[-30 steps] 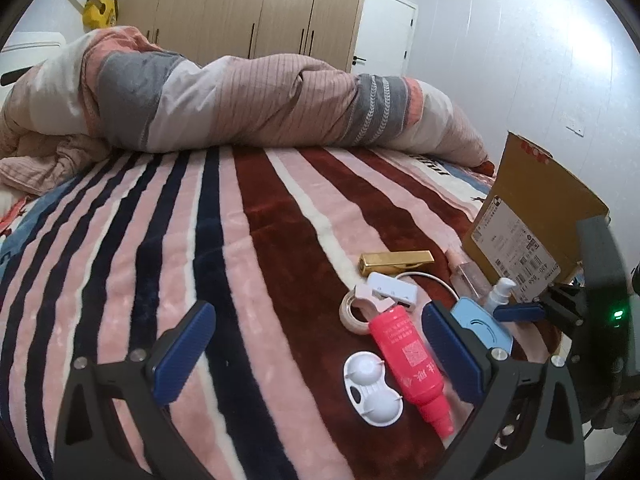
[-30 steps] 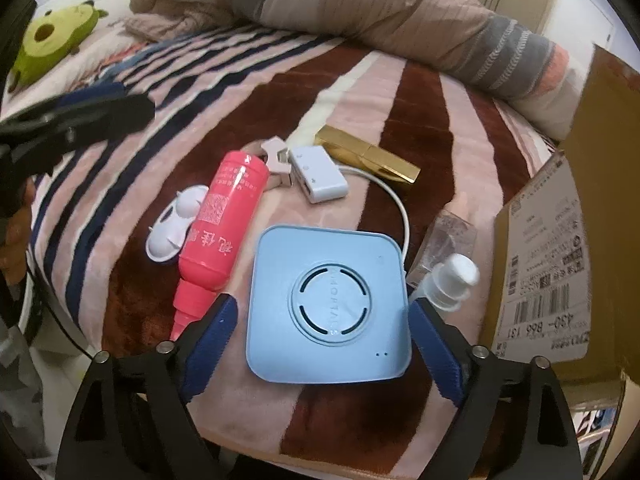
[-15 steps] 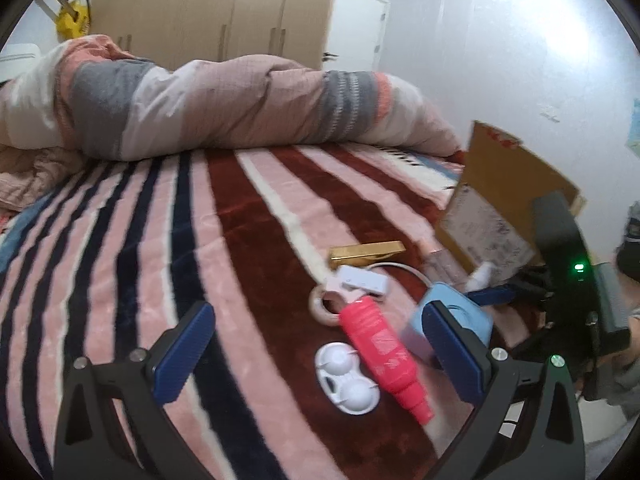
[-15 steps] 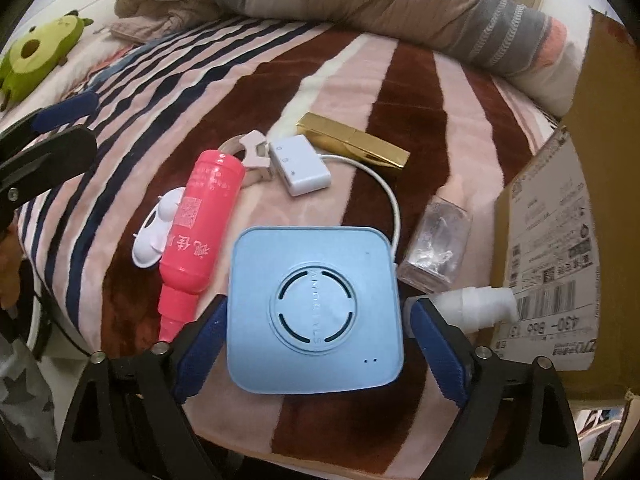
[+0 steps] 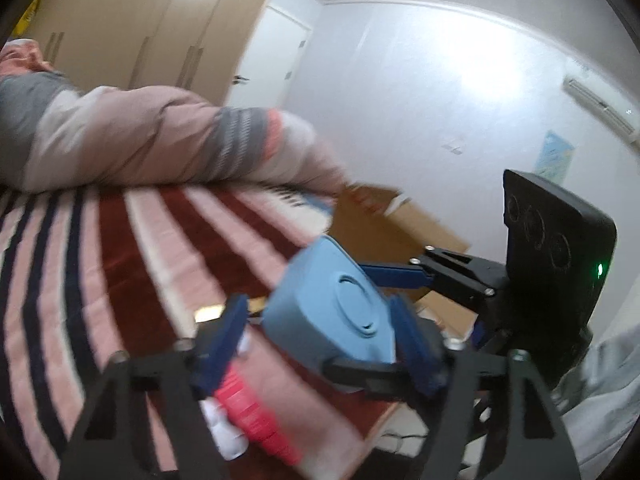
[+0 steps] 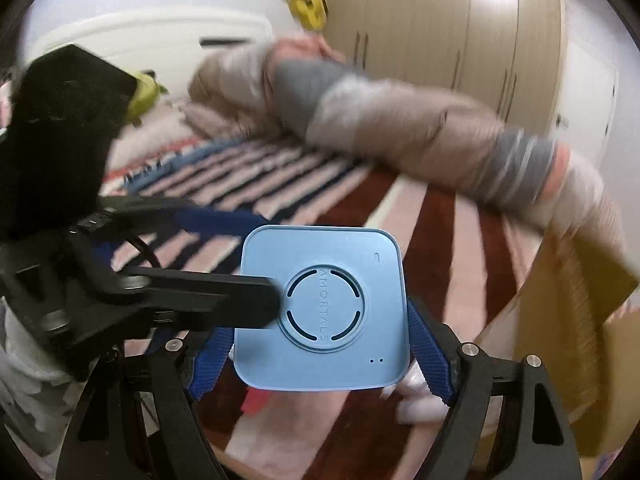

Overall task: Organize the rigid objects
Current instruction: 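Carry the blue speaker into the cardboard box and open the right gripper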

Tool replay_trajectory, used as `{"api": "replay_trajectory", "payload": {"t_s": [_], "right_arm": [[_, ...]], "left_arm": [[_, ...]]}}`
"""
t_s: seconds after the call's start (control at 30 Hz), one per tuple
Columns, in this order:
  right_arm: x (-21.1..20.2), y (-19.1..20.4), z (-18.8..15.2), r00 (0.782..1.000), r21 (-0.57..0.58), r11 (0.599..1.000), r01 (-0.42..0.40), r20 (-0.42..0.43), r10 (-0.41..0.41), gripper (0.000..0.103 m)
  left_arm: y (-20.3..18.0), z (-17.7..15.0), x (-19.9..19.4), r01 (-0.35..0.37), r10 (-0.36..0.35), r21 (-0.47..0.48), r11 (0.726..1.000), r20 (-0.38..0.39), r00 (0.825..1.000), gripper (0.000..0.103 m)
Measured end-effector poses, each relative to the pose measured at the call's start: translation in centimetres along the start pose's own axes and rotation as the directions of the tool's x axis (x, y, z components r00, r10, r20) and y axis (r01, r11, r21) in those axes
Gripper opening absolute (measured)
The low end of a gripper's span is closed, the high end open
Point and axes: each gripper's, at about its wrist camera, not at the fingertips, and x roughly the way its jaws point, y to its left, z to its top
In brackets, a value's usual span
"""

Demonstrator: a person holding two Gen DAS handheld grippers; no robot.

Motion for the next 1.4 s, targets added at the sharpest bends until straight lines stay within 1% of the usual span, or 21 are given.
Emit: {"api": "replay_trajectory", "payload": {"t_s": [0.03, 0.07, 0.1, 0.13, 0.17, 0.23, 0.33, 0.43, 0.53, 0.63, 0.73, 0.77, 0.83, 0.9, 0.97, 1.03, 1.07, 1.1, 1.2, 1.3, 1.4], "right_arm": [[-0.9, -0.2, 0.3, 0.999, -0.017, 1.0, 0.013, 0.034, -0.013, 0.079], [-1.9, -0.3, 0.7, 0.998, -0.026, 0.999, 0.025, 0.064, -0.023, 0.079], [-2.6, -0.6, 0.9, 0.996, -0.028, 0.999, 0.036, 0.087, -0.034, 0.079], [-3.6, -1.3, 1.1, 0.992, -0.025, 0.998, 0.052, 0.116, -0.049, 0.079], [-4.3, -1.8, 1.1, 0.989, -0.019, 0.998, 0.063, 0.135, -0.06, 0.079], [-5.8, -3.3, 0.9, 0.982, 0.002, 0.997, 0.081, 0.168, -0.08, 0.079], [-8.1, -5.5, 0.2, 0.97, 0.038, 0.992, 0.117, 0.212, -0.122, 0.079], [-9.7, -8.4, -0.8, 0.957, 0.087, 0.984, 0.155, 0.234, -0.172, 0.079], [-10.6, -11.7, -1.9, 0.954, 0.155, 0.973, 0.173, 0.219, -0.205, 0.079], [-10.6, -14.6, -3.3, 0.96, 0.211, 0.961, 0.179, 0.178, -0.218, 0.079], [-9.5, -17.0, -4.4, 0.972, 0.256, 0.952, 0.17, 0.114, -0.204, 0.079], [-9.0, -17.6, -4.8, 0.976, 0.267, 0.949, 0.166, 0.093, -0.197, 0.079], [-8.1, -19.1, -5.4, 0.985, 0.3, 0.942, 0.15, 0.036, -0.169, 0.079], [-7.6, -19.8, -6.1, 0.989, 0.321, 0.937, 0.138, 0.003, -0.146, 0.079], [-6.9, -20.3, -6.4, 0.992, 0.338, 0.933, 0.124, -0.024, -0.124, 0.079], [-6.5, -20.4, -6.6, 0.99, 0.342, 0.929, 0.144, -0.052, -0.134, 0.079], [-6.4, -20.3, -6.6, 0.988, 0.338, 0.928, 0.157, -0.062, -0.144, 0.079], [-6.2, -20.3, -6.5, 0.986, 0.334, 0.927, 0.169, -0.068, -0.155, 0.079], [-6.6, -19.8, -6.3, 0.986, 0.332, 0.928, 0.167, -0.063, -0.155, 0.08], [-6.7, -19.4, -5.7, 0.987, 0.326, 0.931, 0.161, -0.056, -0.151, 0.08], [-7.2, -18.0, -4.7, 0.992, 0.304, 0.944, 0.127, -0.022, -0.126, 0.08]], "left_arm": [[-0.7, 0.9, 0.2, 0.017, -0.017, 0.008, 1.0, 0.005, 1.0, 0.06], [-1.3, 1.6, 0.5, 0.017, -0.017, 0.021, 1.0, 0.01, 1.0, 0.055], [-2.2, 2.5, 0.9, 0.006, -0.007, 0.041, 0.999, 0.013, 1.0, 0.048], [-2.8, 3.2, 1.4, 0.001, -0.002, 0.051, 0.999, 0.01, 1.0, 0.046], [-3.7, 4.1, 2.0, 0.02, -0.021, 0.058, 0.998, 0.009, 1.0, 0.045], [-5.1, 5.3, 2.9, 0.036, -0.037, 0.078, 0.996, 0.011, 0.999, 0.043], [-8.0, 7.3, 5.1, 0.056, -0.057, 0.133, 0.989, 0.002, 0.998, 0.041], [-10.7, 8.7, 7.7, 0.07, -0.067, 0.179, 0.981, -0.021, 0.998, 0.041], [-12.4, 9.4, 11.2, 0.087, -0.073, 0.209, 0.974, -0.073, 0.995, 0.04], [-13.5, 9.5, 14.4, 0.103, -0.075, 0.218, 0.971, -0.133, 0.988, 0.04], [-13.9, 9.1, 17.3, 0.086, -0.041, 0.236, 0.968, -0.191, 0.981, 0.04], [-13.9, 8.9, 18.4, 0.076, -0.022, 0.242, 0.967, -0.219, 0.976, 0.04], [-13.7, 8.4, 19.4, 0.067, -0.005, 0.237, 0.969, -0.253, 0.967, 0.04], [-13.5, 8.1, 20.2, 0.063, 0.004, 0.228, 0.972, -0.281, 0.96, 0.04], [-13.2, 7.9, 20.5, 0.05, 0.018, 0.225, 0.973, -0.291, 0.957, 0.042], [-13.1, 7.8, 20.3, 0.037, 0.031, 0.24, 0.97, -0.275, 0.961, 0.053], [-13.1, 7.8, 20.0, 0.024, 0.041, 0.247, 0.969, -0.257, 0.966, 0.069], [-13.0, 7.9, 19.7, 0.01, 0.053, 0.25, 0.968, -0.241, 0.969, 0.076], [-12.4, 8.7, 18.0, -0.018, 0.067, 0.245, 0.969, -0.195, 0.978, 0.077], [-11.4, 9.7, 14.9, -0.077, 0.108, 0.226, 0.971, -0.128, 0.986, 0.079], [-9.9, 9.9, 11.5, -0.159, 0.179, 0.217, 0.963, -0.076, 0.981, 0.079]]}}
